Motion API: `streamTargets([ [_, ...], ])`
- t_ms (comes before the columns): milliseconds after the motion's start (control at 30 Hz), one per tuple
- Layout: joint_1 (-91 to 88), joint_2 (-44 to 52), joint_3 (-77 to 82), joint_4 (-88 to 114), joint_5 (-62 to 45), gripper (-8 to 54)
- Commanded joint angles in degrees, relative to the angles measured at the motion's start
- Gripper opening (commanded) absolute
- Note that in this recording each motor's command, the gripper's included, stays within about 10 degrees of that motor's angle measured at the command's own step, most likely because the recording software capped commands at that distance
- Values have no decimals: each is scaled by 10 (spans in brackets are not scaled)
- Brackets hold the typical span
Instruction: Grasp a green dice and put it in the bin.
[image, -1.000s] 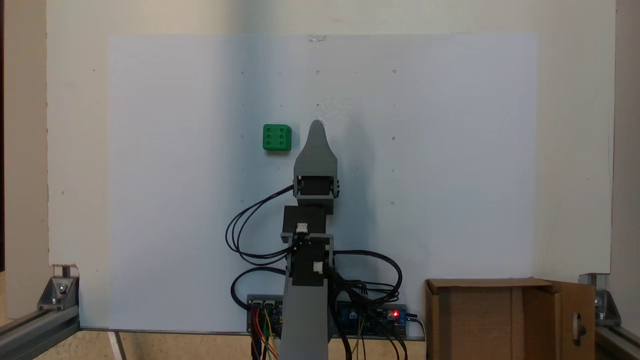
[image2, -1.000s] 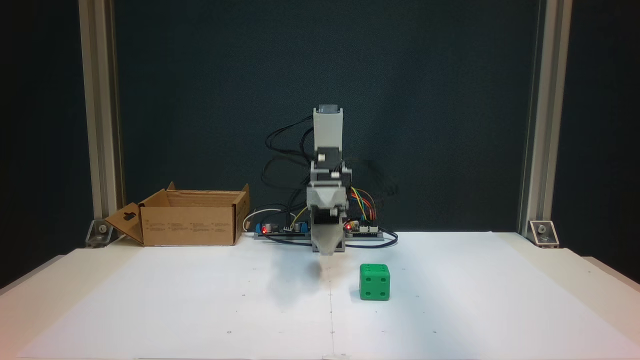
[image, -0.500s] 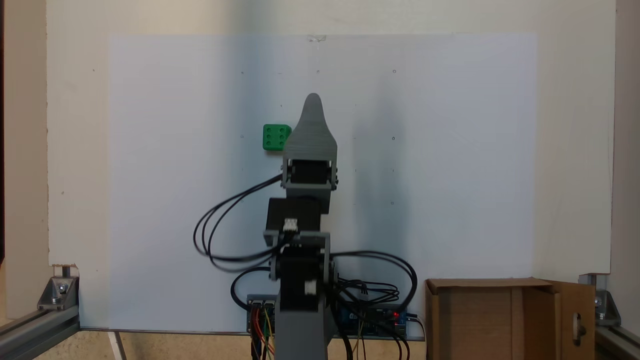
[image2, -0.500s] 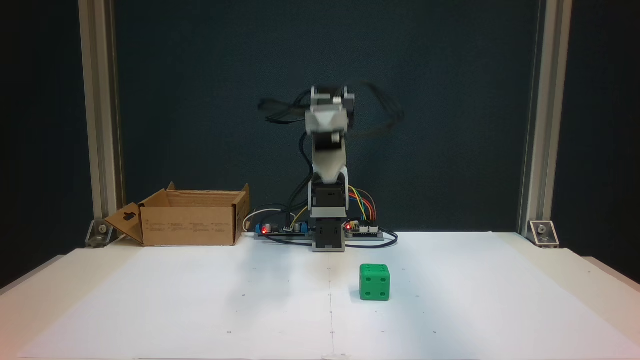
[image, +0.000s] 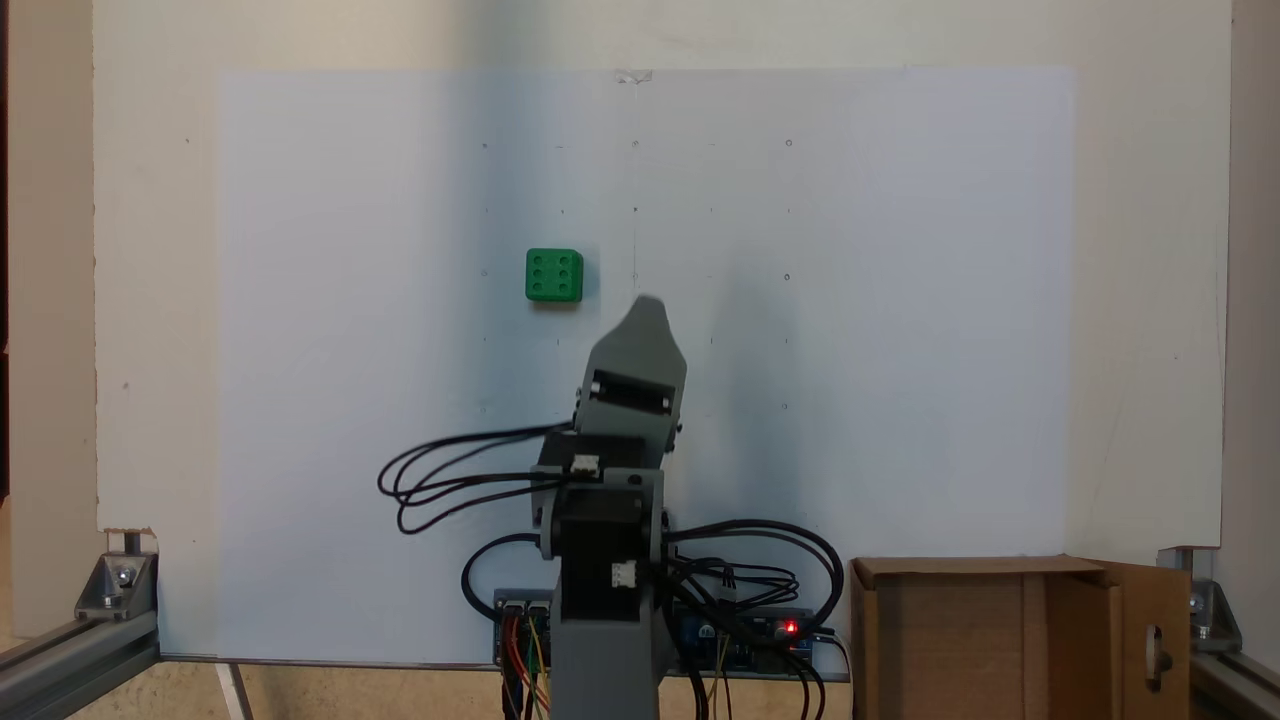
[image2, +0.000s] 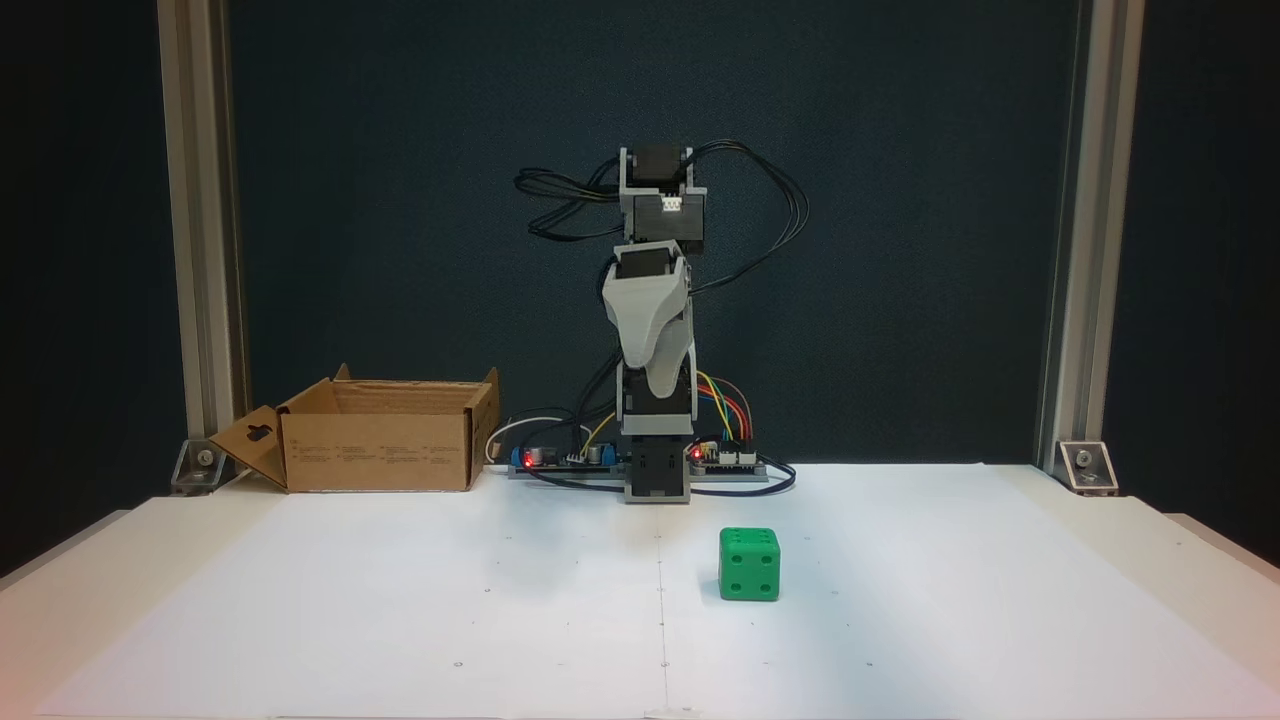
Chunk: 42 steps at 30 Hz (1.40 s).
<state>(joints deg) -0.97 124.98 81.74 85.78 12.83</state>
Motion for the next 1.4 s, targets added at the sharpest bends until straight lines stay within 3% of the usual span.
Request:
streamTargets([
  [0, -26, 4, -33, 62, 45, 414],
  [300, -99, -10, -33, 73, 85, 414],
  [567, -132, -111, -61, -9, 141, 415],
  [900, -175, -223, -75, -105, 150, 416],
  [1367, -192, -271, -114, -120, 150, 415],
])
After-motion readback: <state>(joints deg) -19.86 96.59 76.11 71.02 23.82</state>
